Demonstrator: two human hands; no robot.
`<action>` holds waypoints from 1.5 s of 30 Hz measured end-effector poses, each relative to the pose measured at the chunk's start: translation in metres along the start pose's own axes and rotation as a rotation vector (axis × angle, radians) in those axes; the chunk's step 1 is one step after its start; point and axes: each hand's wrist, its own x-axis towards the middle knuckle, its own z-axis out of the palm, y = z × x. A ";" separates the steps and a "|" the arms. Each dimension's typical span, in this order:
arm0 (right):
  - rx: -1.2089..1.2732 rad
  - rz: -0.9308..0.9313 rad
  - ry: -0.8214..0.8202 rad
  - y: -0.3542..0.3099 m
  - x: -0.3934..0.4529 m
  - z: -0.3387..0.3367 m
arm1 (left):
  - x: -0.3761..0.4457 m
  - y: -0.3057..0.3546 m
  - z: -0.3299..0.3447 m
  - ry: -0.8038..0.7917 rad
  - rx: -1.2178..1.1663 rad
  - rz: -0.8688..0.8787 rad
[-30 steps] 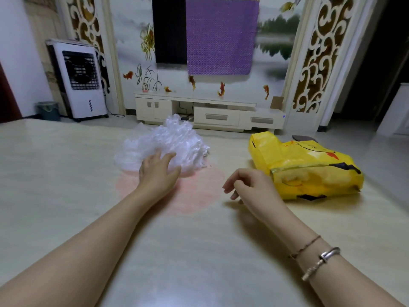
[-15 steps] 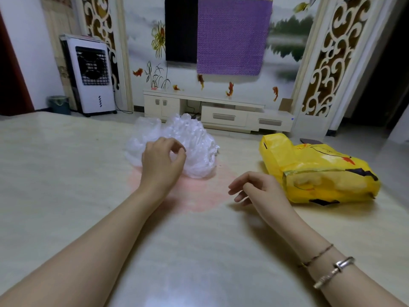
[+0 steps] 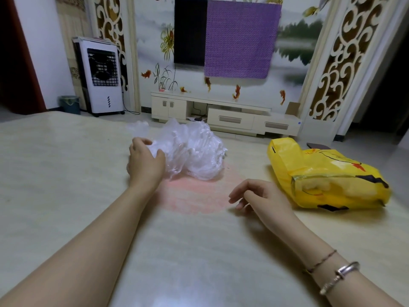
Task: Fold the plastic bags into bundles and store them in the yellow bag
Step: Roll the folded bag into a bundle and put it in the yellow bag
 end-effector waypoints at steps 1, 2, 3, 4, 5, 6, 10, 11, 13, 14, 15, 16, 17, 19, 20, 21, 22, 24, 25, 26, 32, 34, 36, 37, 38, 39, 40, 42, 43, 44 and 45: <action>0.001 0.000 0.000 0.000 0.000 0.000 | 0.000 -0.002 0.000 -0.048 -0.027 -0.029; 0.003 0.001 0.000 0.000 0.000 0.000 | -0.001 -0.003 0.000 -0.086 -0.045 -0.051; 0.008 0.002 0.001 0.000 0.000 0.000 | -0.001 -0.005 0.000 -0.111 -0.050 -0.065; 0.016 0.005 0.001 0.000 0.000 0.000 | -0.001 -0.005 0.000 -0.122 -0.045 -0.076; 0.024 0.008 0.000 -0.001 0.000 0.000 | 0.000 -0.006 -0.001 -0.125 -0.038 -0.082; 0.033 0.012 0.000 -0.001 0.001 0.000 | 0.000 -0.006 -0.001 -0.126 -0.028 -0.085; 0.061 0.024 0.000 -0.002 0.001 0.000 | 0.002 -0.009 0.001 -0.143 0.048 -0.050; 0.068 0.028 0.000 -0.002 0.001 0.000 | 0.002 -0.010 0.001 -0.159 0.075 -0.043; 0.087 0.035 0.000 -0.002 0.001 -0.001 | 0.003 -0.009 0.001 -0.194 0.128 -0.039; 0.093 0.037 0.001 -0.002 0.001 -0.001 | 0.002 -0.008 0.000 -0.206 0.164 -0.028; 0.097 0.037 0.000 -0.003 0.000 -0.002 | 0.001 -0.006 -0.001 -0.215 0.203 -0.010; 0.101 0.037 0.000 -0.003 0.000 -0.002 | 0.000 -0.006 -0.002 -0.219 0.233 0.016; 0.104 0.038 0.000 -0.003 0.000 -0.002 | -0.002 -0.005 -0.003 -0.222 0.255 0.043; 0.107 0.039 0.001 -0.004 -0.001 -0.003 | -0.004 -0.002 -0.006 -0.210 0.251 0.088; 0.109 0.039 0.000 -0.004 -0.001 -0.003 | -0.004 0.001 -0.007 -0.186 0.212 0.109; 0.116 0.039 0.000 -0.005 -0.001 -0.004 | -0.005 0.005 -0.009 -0.154 0.145 0.135; 0.133 0.039 0.004 -0.006 -0.002 -0.005 | -0.006 0.012 -0.010 -0.122 0.060 0.166; 0.202 0.044 0.013 -0.009 -0.002 -0.007 | -0.013 0.030 -0.013 -0.103 -0.159 0.201; 0.247 0.054 0.023 -0.010 -0.002 -0.008 | -0.018 0.040 -0.014 -0.134 -0.281 0.192; 0.295 0.072 0.044 -0.011 -0.001 -0.009 | -0.025 0.049 -0.013 -0.200 -0.398 0.165; 0.558 0.155 0.166 -0.016 0.002 -0.017 | -0.071 0.067 0.009 -0.606 -0.581 0.075; 0.545 0.154 0.142 -0.013 0.003 -0.016 | -0.083 0.065 0.019 -0.663 -0.526 0.093; 0.449 0.119 0.106 -0.009 0.002 -0.014 | -0.092 0.064 0.028 -0.727 -0.489 0.089; 0.382 0.095 0.112 -0.008 0.002 -0.012 | -0.094 0.065 0.029 -0.770 -0.491 0.096; 0.329 0.078 0.135 -0.008 0.001 -0.011 | -0.095 0.065 0.030 -0.817 -0.515 0.098; 0.287 0.059 0.166 -0.006 0.001 -0.011 | -0.097 0.066 0.029 -0.853 -0.557 0.087; 0.261 0.035 0.186 -0.005 0.002 -0.012 | -0.097 0.068 0.029 -0.868 -0.604 0.051; 0.215 -0.027 0.186 -0.005 0.002 -0.013 | -0.097 0.069 0.029 -0.814 -0.632 -0.010; 0.178 -0.048 0.179 -0.006 0.002 -0.013 | -0.098 0.070 0.029 -0.778 -0.594 0.016; 0.144 -0.056 0.174 -0.007 0.001 -0.012 | -0.099 0.070 0.030 -0.746 -0.542 0.062; 0.120 -0.060 0.165 -0.009 0.000 -0.010 | -0.101 0.070 0.031 -0.706 -0.508 0.101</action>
